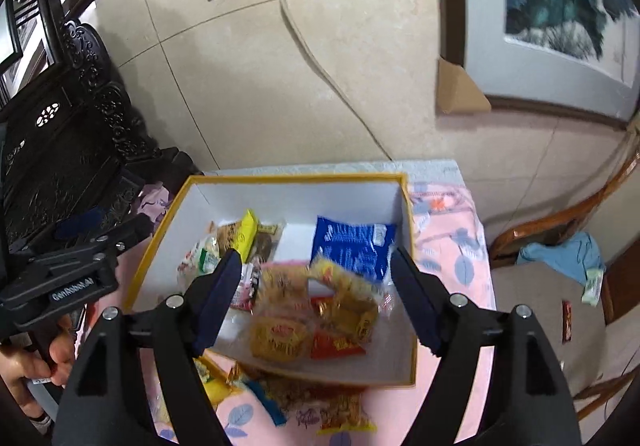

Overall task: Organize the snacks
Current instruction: 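Carry both packs over the yellow box and open both grippers, then grasp the red-topped cookie bag with the right gripper while the left grasps the rice-cracker stick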

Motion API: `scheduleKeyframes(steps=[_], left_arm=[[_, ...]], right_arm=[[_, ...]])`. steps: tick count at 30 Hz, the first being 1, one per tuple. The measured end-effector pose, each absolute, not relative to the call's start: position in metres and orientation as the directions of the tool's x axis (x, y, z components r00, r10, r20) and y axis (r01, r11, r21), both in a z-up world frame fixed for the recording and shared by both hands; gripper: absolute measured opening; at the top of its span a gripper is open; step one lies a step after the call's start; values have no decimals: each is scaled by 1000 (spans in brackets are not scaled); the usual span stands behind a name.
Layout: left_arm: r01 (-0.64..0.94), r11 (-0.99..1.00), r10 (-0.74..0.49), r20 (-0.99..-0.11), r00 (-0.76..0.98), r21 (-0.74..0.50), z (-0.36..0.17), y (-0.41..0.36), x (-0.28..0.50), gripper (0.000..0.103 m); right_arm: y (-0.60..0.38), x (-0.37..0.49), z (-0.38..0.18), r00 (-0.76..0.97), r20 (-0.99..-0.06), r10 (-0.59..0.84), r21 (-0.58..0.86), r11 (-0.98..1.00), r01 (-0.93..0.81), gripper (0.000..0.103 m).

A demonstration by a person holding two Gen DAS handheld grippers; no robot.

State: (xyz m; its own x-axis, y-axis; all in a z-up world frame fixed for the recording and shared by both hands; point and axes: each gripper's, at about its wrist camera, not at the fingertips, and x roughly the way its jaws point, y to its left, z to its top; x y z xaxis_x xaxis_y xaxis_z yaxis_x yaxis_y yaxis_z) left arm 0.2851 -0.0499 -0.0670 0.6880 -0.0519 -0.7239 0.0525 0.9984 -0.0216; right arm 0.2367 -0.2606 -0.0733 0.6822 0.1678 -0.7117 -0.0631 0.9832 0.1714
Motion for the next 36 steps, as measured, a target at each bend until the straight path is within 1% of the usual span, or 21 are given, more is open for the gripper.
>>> scheduleKeyframes(steps=[4,8,11,15,19,22,27,32,33,34,35,36], left_arm=[[7,999,-45,-752,657,-53,-86,-33,253,96],[-43,994,-51,-787,614,-98,-116,-9,211,96],[-73,994,-24,-822,569,-79,-141,8,178,96],[-113,992,4,-858,513,-62,-166,33,140,96],[-148,985,-7,-882,472,-87,-181,47,113,96],[-149,985,-10,-881,472,-91,-182,44,105,96],[-146,984,-20,-876,482,-102,-179,42,102,96],[-182,978,-3,-881,473,-101,-180,55,98,96],[-190,977,0,-884,467,-101,-181,58,97,96],[-199,975,4,-887,462,-100,-183,62,96,96],[-204,974,6,-888,460,-99,-184,64,96,96],[-209,973,8,-890,457,-99,-185,65,95,96]], right_arm=[[-284,202,-101,642,-755,135,191,981,19,79],[-303,166,-149,531,-839,117,202,974,105,79],[-305,139,-184,448,-886,122,201,971,133,79],[-288,115,-214,382,-914,137,168,985,49,79],[-269,114,-225,380,-915,137,132,990,-41,79],[-255,124,-229,436,-892,118,73,990,-119,80],[-237,156,-237,468,-881,73,-32,977,-213,80],[-231,182,-254,433,-900,50,-50,975,-217,80],[-231,186,-259,418,-907,47,-47,976,-211,77],[-230,189,-262,403,-914,48,-42,977,-211,70],[-231,191,-264,400,-914,65,-22,978,-210,69],[-232,192,-264,405,-912,72,-13,979,-203,63]])
